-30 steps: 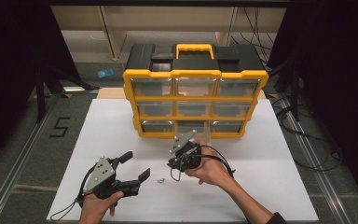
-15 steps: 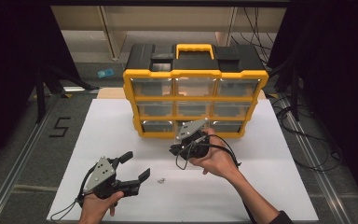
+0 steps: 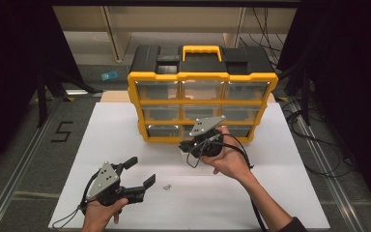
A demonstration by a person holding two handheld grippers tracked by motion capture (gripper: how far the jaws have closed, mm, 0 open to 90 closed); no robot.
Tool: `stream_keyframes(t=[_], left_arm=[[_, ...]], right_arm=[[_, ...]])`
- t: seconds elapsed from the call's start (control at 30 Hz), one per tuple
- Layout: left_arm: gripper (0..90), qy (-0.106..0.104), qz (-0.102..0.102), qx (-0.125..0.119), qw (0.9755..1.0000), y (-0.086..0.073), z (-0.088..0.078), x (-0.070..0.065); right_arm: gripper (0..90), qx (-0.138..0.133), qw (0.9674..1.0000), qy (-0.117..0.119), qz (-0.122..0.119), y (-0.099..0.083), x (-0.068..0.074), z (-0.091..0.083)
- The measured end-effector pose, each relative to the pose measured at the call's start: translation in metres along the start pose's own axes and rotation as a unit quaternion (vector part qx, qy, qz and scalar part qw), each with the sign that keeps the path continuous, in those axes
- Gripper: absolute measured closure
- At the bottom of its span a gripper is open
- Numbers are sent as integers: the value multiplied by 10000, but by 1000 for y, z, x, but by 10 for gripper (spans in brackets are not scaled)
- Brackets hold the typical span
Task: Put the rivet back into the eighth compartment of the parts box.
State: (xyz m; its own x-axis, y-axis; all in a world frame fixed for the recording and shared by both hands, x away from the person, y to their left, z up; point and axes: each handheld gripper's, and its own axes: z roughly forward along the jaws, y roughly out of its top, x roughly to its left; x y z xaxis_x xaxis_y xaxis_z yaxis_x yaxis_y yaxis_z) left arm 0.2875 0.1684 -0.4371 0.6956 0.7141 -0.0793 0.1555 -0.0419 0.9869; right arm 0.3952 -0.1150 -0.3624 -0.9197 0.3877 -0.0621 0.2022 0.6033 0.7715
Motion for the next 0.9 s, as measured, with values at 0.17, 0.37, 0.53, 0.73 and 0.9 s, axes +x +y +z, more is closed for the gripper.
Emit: stream_keyframes(t=[0.17,0.37,0.53,0.73,0.9], left_arm=[[160,1,25,18,10000,0,0,0],[159,-2,-4,2,10000,0,0,0],[160,-1,-6,-3,10000,0,0,0],[160,12,-23,11,10000,0,-1,0],[160,2,-18,-5,10000,0,0,0]], right_arm=[[836,-110,9998,-136,71,-1,-8,-7],[836,-143,9992,-322,179,-7,-20,-11],[835,-51,9988,-431,207,-11,-24,-10],[835,46,9979,-594,254,-17,-32,-8],[833,137,9971,-660,354,-22,-38,-7]])
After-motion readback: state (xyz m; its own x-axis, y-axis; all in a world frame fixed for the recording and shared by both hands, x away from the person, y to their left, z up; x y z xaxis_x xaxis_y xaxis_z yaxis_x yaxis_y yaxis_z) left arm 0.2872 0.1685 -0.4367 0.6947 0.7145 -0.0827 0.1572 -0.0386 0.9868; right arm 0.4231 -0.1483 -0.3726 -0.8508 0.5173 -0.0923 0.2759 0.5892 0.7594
